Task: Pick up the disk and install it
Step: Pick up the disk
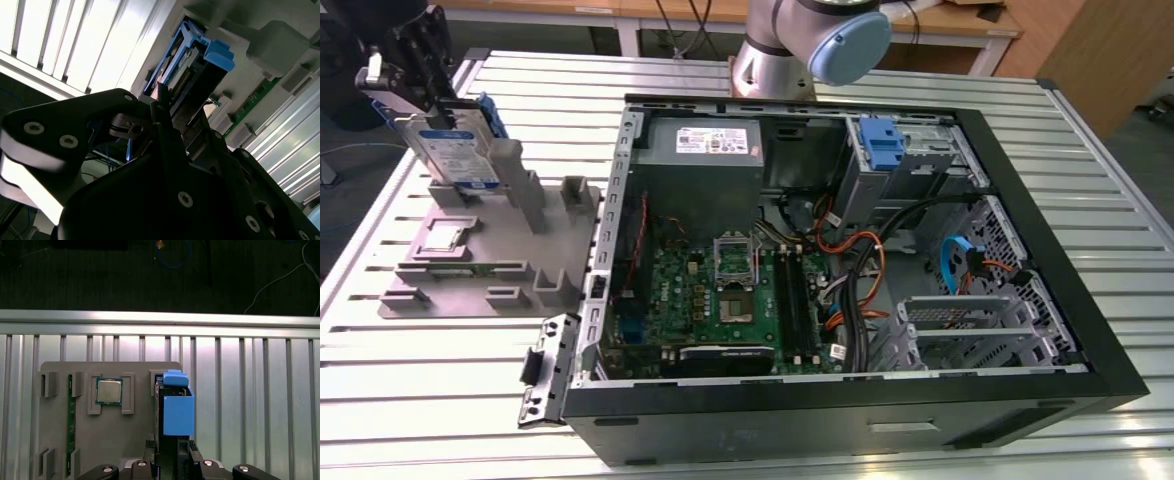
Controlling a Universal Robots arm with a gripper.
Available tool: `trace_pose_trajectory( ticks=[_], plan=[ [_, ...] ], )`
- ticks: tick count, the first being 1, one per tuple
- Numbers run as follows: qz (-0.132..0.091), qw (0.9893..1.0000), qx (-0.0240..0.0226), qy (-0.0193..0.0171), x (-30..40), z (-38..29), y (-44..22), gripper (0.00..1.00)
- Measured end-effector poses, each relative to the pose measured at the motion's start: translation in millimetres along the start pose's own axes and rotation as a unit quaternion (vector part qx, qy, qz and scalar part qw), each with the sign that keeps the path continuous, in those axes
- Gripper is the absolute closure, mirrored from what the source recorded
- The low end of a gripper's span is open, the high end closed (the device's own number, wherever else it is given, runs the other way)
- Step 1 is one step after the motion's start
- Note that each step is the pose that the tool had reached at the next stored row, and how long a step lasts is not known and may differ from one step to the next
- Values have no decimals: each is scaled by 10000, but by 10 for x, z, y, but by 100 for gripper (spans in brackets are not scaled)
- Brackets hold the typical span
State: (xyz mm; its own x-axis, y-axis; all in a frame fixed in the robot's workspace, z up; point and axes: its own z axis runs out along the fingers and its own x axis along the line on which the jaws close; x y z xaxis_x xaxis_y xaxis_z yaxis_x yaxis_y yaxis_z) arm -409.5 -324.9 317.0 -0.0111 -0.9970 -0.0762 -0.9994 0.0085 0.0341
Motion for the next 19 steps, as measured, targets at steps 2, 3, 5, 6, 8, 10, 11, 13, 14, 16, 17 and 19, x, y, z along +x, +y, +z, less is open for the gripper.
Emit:
trace_pose_trajectory(
  ticks=[2, 3, 5, 6, 8, 10, 11, 13, 14, 16, 17, 19],
  plan=[
    [0, 10000, 0, 0, 0, 0, 0, 65],
    [0, 10000, 0, 0, 0, 0, 0, 65],
    [0, 10000, 0, 0, 0, 0, 0, 65],
    [0, 10000, 0, 0, 0, 0, 0, 65],
    [0, 10000, 0, 0, -1, -7, 0, 65],
    [0, 10000, 0, 0, -3, -33, 1, 65],
    [0, 10000, 0, 0, -4, -50, 2, 65],
    [0, 10000, 0, 0, -7, -94, 3, 65],
    [0, 10000, 0, 0, -10, -124, 4, 65],
    [0, 10000, 1, -1, -15, -191, 6, 65],
    [0, 10000, 0, 0, -18, -231, 8, 65],
    [0, 10000, 0, 0, -23, -300, 10, 65]
  ],
)
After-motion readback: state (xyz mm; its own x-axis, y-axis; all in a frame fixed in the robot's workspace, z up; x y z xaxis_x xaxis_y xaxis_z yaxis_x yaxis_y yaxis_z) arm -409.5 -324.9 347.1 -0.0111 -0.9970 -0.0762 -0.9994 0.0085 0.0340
